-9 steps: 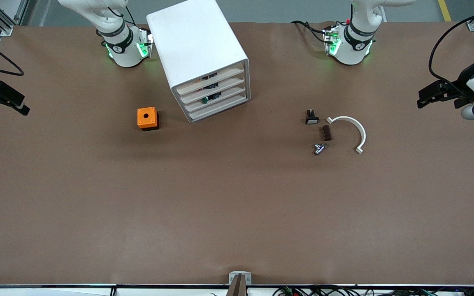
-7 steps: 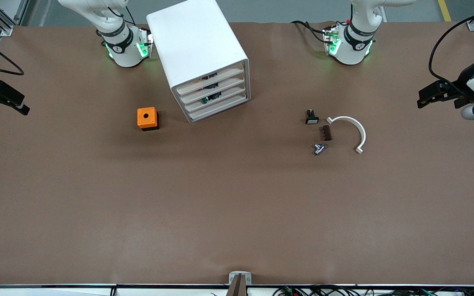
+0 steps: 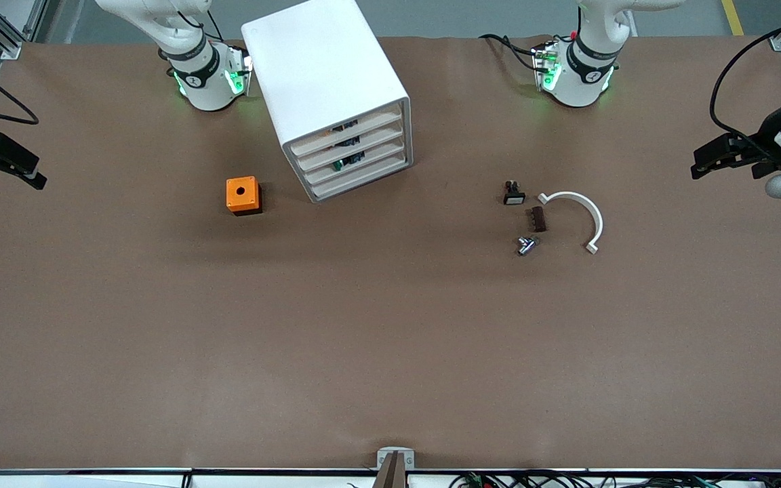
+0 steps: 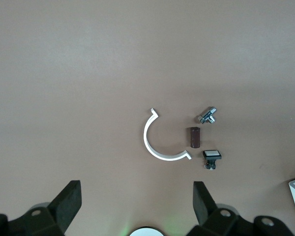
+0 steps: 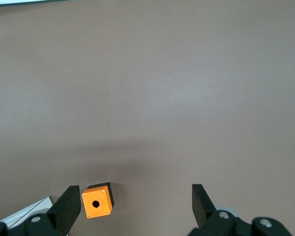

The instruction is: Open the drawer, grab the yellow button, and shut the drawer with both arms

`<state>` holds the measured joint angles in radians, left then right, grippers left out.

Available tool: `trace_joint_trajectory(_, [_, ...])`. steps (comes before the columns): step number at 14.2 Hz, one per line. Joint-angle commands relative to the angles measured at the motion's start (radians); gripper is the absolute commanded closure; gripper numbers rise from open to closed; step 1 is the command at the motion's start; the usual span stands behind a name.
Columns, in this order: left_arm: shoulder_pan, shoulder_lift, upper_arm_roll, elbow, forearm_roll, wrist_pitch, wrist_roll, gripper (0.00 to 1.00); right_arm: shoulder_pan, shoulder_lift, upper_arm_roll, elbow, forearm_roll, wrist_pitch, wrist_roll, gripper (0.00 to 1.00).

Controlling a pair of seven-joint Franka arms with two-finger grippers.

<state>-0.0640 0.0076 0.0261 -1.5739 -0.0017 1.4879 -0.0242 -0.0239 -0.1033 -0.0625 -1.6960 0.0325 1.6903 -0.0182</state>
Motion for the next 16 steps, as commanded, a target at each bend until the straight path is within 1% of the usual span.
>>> trace_joint_trajectory(1, [0.013, 0.006, 0.001, 0.008, 0.009, -0.017, 0.004, 0.00, -0.027, -0.010, 0.016, -0.008, -0.009, -0.014, -0.003, 0.00])
trace_joint_trajectory(7, [-0.003, 0.069, -0.008, 0.005, 0.009, -0.017, -0.002, 0.00, -0.036, -0.004, 0.016, -0.008, -0.013, -0.021, -0.019, 0.00])
trace_joint_trajectory(10, [-0.039, 0.103, -0.011, 0.008, 0.009, -0.015, -0.008, 0.00, -0.034, -0.003, 0.016, -0.008, -0.014, -0.021, -0.019, 0.00])
trace_joint_trajectory(12, [-0.049, 0.135, -0.024, 0.011, -0.006, -0.015, -0.019, 0.00, -0.030, -0.003, 0.016, -0.008, -0.042, -0.021, -0.019, 0.00])
trace_joint_trajectory(14, [-0.066, 0.161, -0.035, 0.009, -0.059, -0.017, -0.118, 0.00, -0.028, -0.003, 0.018, -0.008, -0.046, -0.021, -0.017, 0.00])
trace_joint_trajectory(16, [-0.124, 0.205, -0.051, 0.011, -0.066, -0.017, -0.292, 0.00, -0.028, -0.003, 0.018, -0.010, -0.046, -0.023, -0.014, 0.00])
